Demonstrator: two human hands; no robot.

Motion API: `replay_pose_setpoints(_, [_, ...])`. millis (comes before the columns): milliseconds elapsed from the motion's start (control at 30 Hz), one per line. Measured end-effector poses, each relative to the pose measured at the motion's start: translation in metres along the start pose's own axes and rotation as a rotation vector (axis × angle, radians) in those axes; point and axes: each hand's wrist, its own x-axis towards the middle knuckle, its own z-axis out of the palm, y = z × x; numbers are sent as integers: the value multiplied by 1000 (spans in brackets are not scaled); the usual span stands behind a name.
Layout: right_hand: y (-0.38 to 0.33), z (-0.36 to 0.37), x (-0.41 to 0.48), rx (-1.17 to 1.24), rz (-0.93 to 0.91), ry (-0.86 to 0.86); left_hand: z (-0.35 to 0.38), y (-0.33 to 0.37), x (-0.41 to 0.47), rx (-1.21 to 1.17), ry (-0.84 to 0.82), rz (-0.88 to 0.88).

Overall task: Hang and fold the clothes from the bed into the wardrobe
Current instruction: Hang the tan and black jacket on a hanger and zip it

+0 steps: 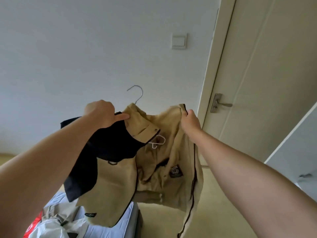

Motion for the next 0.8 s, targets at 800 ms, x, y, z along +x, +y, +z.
replay_pose_setpoints(800, [104,-209,-71,-302,215,-66,-35,287,18,-1156,63,355])
